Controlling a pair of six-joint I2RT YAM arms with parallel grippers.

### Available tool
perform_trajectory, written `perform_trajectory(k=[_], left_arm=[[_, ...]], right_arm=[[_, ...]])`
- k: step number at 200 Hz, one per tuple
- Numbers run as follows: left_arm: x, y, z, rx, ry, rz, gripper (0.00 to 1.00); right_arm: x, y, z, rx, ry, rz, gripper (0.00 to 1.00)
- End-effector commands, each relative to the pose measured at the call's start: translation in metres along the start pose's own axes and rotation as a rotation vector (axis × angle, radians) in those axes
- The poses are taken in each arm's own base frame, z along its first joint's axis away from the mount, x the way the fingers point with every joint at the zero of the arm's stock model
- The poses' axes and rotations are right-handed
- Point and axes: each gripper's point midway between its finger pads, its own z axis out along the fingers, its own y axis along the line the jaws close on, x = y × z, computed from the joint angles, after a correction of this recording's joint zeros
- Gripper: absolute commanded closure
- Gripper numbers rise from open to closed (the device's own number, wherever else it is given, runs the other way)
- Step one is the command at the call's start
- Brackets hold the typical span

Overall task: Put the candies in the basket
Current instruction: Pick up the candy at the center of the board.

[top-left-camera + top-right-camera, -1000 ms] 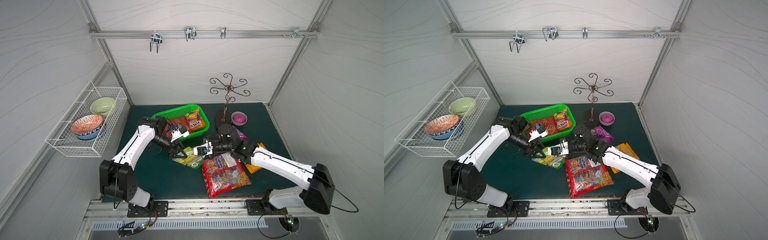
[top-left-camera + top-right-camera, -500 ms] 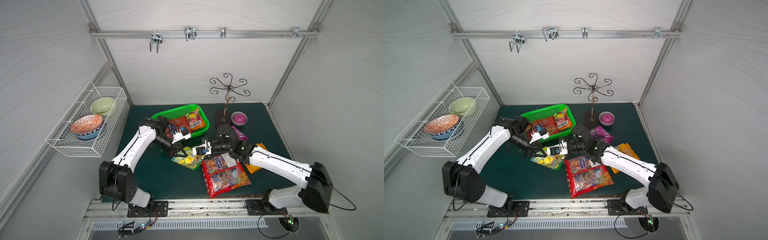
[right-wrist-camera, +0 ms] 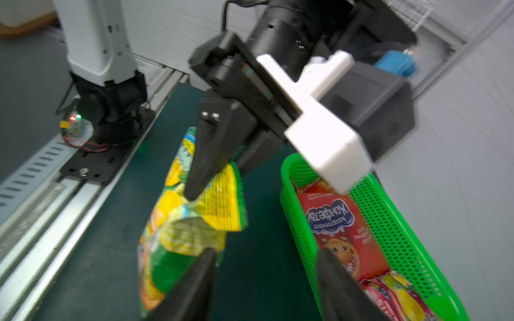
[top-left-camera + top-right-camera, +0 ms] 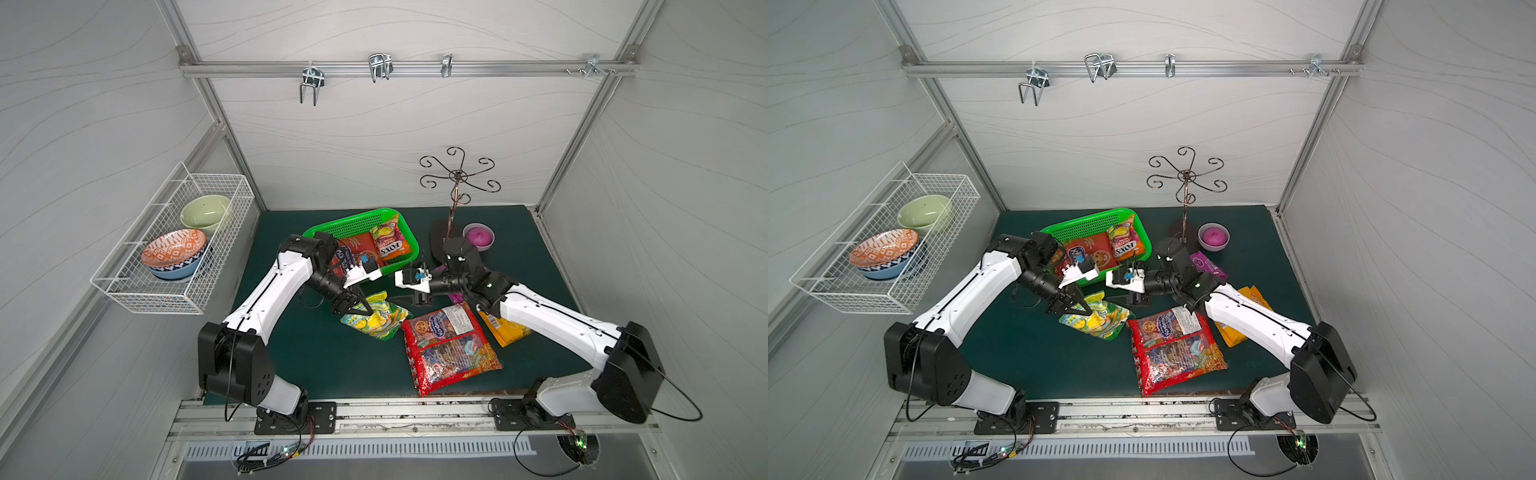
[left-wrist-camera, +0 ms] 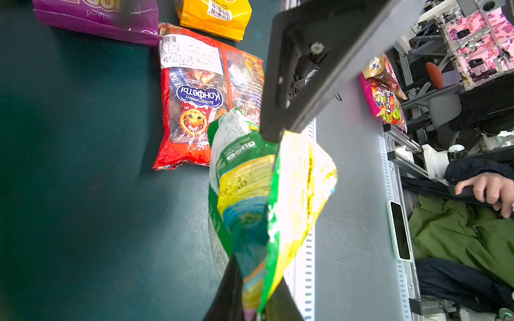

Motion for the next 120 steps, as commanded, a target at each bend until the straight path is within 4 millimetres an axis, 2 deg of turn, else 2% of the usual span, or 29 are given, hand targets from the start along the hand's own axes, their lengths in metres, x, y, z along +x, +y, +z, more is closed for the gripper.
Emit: perform_trajectory(k=[1, 26, 48, 68, 80, 100, 120], left_arm=[[-0.020, -0.004, -0.012, -0.001, -0.070, 0.002, 1.00], [-0.038, -0.003, -0.030, -0.002, -0.139, -0.024, 1.00], [-0.064, -0.001, -0.062, -0.020, -0.265, -0.042, 1.00], [-0.084, 0.003, -0.090, -0.058, -0.366, -0.049, 1.00], [-0.092, 0.004, -0.097, -0.076, -0.388, -0.047, 1.00], [-0.101, -0.002, -0.103, -0.064, -0.423, -0.034, 1.00], [-0.110, -0.007, -0.109, -0.029, -0.461, -0.056, 1.00]], right_arm=[[0.009, -0.019, -0.014, -0.001, -0.061, 0.283, 0.01], [0.031, -0.054, -0.031, 0.221, -0.041, 0.493, 0.01], [0.053, -0.083, -0.054, 0.394, 0.026, 0.764, 0.01], [0.062, -0.101, -0.078, 0.450, 0.001, 0.943, 0.01], [0.054, -0.108, -0.092, 0.427, -0.105, 1.005, 0.01], [0.028, -0.111, -0.107, 0.276, -0.313, 1.089, 0.01], [0.000, -0.105, -0.100, 0.095, -0.365, 1.087, 0.01]])
